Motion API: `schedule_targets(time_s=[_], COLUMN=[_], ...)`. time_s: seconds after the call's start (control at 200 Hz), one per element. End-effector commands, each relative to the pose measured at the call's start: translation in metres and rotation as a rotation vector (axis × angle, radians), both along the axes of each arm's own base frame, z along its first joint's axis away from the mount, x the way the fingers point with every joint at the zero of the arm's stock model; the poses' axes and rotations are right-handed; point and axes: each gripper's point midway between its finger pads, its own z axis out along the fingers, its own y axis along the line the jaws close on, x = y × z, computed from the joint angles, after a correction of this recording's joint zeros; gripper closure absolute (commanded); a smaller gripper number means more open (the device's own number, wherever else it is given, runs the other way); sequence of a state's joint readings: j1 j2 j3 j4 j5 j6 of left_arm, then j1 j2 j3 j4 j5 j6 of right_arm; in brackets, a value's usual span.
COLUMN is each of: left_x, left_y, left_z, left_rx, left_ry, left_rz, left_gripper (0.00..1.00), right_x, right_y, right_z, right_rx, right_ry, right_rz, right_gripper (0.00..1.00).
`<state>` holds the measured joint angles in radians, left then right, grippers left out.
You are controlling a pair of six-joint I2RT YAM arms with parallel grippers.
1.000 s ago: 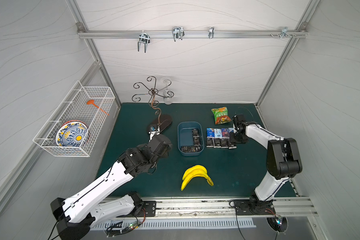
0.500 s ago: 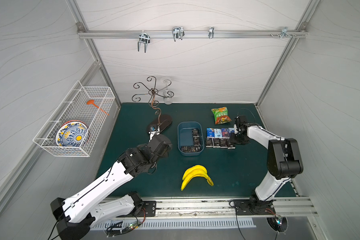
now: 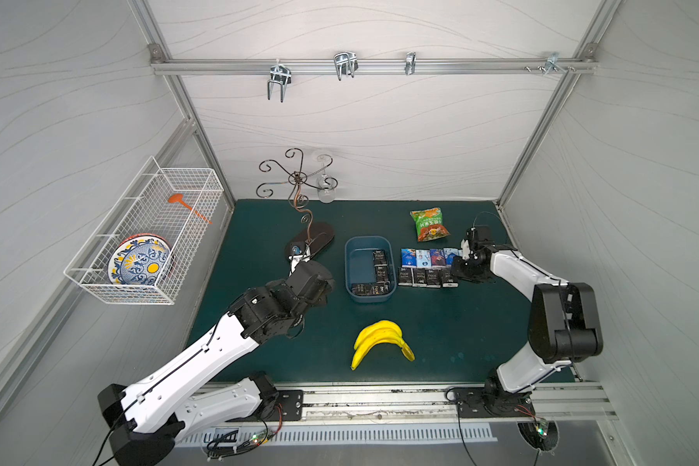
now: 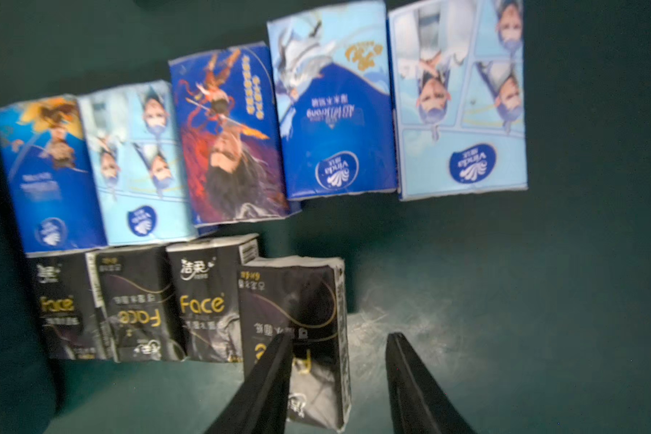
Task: Take the pocket tissues out of the storage box
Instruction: Move the pocket tissues to the center of the board.
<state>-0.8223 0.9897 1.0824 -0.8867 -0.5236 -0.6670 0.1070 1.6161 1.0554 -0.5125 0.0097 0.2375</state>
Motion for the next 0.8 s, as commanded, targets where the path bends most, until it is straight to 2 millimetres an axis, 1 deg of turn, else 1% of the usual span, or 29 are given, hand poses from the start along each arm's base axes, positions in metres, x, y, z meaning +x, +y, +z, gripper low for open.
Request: schedule_targets(time_s=[0.0, 0.05, 0.095, 0.16, 0.27, 0.29, 0.37, 0.425, 0.485, 0.52, 0.56, 0.655, 0.795], left_x=[0.003, 0.004, 0.004, 0.002, 0.004, 0.005, 0.016, 0.025, 0.030, 0.031, 0.033, 0.035, 0.034], left_y=[-0.013, -0.022, -0.036, -0.070, -0.131, -0.142, -0.177, -0.194, -0.205, -0.210, -0.211, -0.204, -0.184], left_z=[0.011, 0.010, 0.007, 0.001, -0.008, -0.013, -0.025, -0.034, -0.038, -0.036, -0.034, -0.026, -0.015], left_rx=[-0.017, 0.002, 0.004, -0.034, -0.078, -0.081, -0.098, -0.088, -0.078, -0.088, -0.098, -0.096, -0.068], left_ry=[-0.027, -0.023, -0.014, 0.008, -0.005, 0.004, 0.010, 0.026, 0.051, 0.047, 0.041, 0.017, -0.007], left_rz=[-0.030, -0.058, -0.097, -0.203, -0.359, -0.386, -0.443, -0.450, -0.444, -0.443, -0.434, -0.404, -0.359], left_gripper=[0.58, 0.58, 0.58, 0.58, 0.58, 0.58, 0.57, 0.57, 0.58, 0.58, 0.58, 0.57, 0.57], right_x=[-0.001, -0.001, -0.001, -0.004, -0.003, -0.003, -0.004, -0.005, -0.005, -0.006, -0.006, -0.008, -0.009], right_y=[0.001, 0.004, 0.003, 0.003, 0.006, 0.006, 0.008, 0.009, 0.011, 0.010, 0.010, 0.011, 0.013], right_z=[0.001, -0.003, -0.007, -0.012, -0.009, -0.009, -0.012, -0.012, -0.008, -0.006, -0.002, 0.004, -0.001], right_rx=[0.029, 0.050, 0.056, 0.052, 0.102, 0.103, 0.113, 0.124, 0.140, 0.143, 0.144, 0.152, 0.166], right_ry=[0.011, -0.004, 0.001, 0.029, -0.005, -0.002, 0.015, 0.013, 0.001, -0.006, -0.014, -0.027, -0.009], right_rz=[-0.007, -0.005, -0.010, -0.014, -0.027, -0.027, -0.018, -0.017, -0.013, -0.013, -0.013, -0.007, -0.006], right_gripper=[0.55, 0.54, 0.54, 0.55, 0.54, 0.54, 0.54, 0.55, 0.54, 0.54, 0.54, 0.54, 0.55])
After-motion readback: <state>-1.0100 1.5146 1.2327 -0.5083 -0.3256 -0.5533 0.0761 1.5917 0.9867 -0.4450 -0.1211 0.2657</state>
